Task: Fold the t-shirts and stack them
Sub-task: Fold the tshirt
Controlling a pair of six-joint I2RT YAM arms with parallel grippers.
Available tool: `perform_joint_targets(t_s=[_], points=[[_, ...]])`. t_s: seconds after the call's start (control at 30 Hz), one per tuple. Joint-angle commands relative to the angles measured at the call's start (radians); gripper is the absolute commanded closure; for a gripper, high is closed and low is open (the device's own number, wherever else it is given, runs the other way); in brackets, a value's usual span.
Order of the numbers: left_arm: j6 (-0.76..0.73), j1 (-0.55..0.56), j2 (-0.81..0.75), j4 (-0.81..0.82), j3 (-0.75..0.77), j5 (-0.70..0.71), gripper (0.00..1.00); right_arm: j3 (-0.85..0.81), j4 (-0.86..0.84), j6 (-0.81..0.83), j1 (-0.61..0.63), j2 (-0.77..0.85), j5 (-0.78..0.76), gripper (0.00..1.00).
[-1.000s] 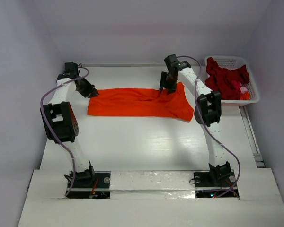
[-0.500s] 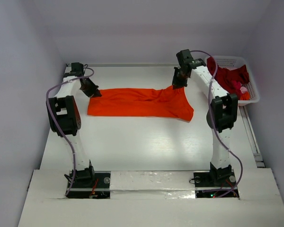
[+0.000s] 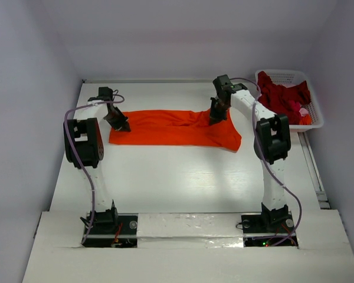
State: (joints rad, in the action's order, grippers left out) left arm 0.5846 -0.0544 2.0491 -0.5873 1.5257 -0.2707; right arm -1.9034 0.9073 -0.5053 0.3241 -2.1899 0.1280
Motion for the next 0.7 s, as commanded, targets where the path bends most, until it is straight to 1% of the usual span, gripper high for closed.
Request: perform_joint_targets(t_s=[0.0, 0.1, 0.37, 0.67], points=[[0.000, -0.005, -0.020, 0.000, -0.050, 0.056, 1.00, -0.066, -0.002, -0.006, 0.010, -0.050, 0.064, 1.00], [0.003, -0.005, -0.021, 0.004, -0.073, 0.059, 1.00, -0.098, 0.024, -0.009, 0.010, -0.077, 0.088, 1.00], [0.012, -0.005, 0.009, 0.007, -0.072, 0.064, 1.00, -0.115, 0.027, -0.013, 0.010, -0.073, 0.113, 1.00], [0.012, -0.005, 0.013, -0.002, -0.087, 0.057, 1.00, -0.212, 0.059, -0.025, 0.010, -0.122, 0.144, 1.00]])
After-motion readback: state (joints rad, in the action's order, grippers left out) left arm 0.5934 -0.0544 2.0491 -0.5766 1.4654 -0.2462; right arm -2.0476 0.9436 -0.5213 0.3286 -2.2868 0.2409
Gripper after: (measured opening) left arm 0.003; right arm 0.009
